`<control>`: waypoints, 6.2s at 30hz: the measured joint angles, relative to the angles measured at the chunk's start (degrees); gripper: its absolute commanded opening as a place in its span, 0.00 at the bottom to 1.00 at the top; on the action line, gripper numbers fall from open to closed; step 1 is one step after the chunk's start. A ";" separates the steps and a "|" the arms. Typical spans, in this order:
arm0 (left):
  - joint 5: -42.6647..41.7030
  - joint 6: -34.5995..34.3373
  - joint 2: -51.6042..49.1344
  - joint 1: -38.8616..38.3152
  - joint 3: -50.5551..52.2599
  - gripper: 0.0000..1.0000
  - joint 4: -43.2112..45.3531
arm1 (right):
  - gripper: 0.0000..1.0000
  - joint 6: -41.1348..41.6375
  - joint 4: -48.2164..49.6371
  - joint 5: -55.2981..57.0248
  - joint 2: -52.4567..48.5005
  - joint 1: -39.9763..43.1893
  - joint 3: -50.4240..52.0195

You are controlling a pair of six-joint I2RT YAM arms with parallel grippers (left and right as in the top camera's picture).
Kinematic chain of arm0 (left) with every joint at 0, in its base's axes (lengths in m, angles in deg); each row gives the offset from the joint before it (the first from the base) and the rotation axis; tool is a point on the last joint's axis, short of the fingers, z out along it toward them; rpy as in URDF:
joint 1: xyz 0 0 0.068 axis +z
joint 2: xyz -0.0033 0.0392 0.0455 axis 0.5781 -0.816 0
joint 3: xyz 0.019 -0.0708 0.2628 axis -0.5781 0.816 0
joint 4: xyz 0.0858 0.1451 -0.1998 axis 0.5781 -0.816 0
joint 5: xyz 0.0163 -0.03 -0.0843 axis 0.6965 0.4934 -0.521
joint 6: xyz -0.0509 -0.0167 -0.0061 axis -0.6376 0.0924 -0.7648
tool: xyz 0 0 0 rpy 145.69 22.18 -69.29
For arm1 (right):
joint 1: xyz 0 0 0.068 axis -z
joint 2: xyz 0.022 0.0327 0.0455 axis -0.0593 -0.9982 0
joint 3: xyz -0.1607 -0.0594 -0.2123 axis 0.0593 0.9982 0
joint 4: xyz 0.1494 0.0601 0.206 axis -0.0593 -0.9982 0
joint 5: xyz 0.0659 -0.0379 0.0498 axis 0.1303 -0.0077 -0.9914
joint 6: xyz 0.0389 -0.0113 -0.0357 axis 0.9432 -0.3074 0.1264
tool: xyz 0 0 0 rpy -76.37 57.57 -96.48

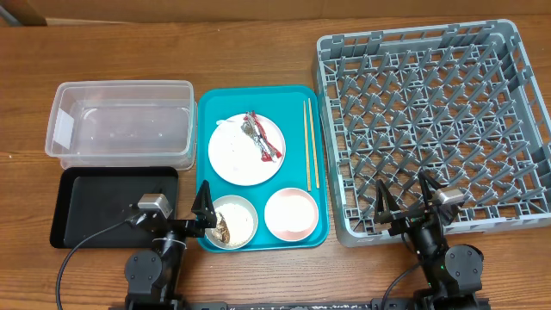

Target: Sort waste into correct bins and load items into the dishwasher

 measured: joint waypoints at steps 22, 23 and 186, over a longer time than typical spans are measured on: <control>0.00 0.00 0.00 0.00 0.00 1.00 0.00 | 1.00 0.02 0.02 0.02 0.00 0.00 0.00; 0.00 0.00 0.00 0.00 0.00 1.00 0.00 | 1.00 -0.02 0.00 0.04 0.00 0.00 0.00; -68.02 21.44 -92.15 -0.44 -87.41 1.00 -77.57 | 0.50 3.45 -32.81 -58.47 -72.24 0.39 -76.98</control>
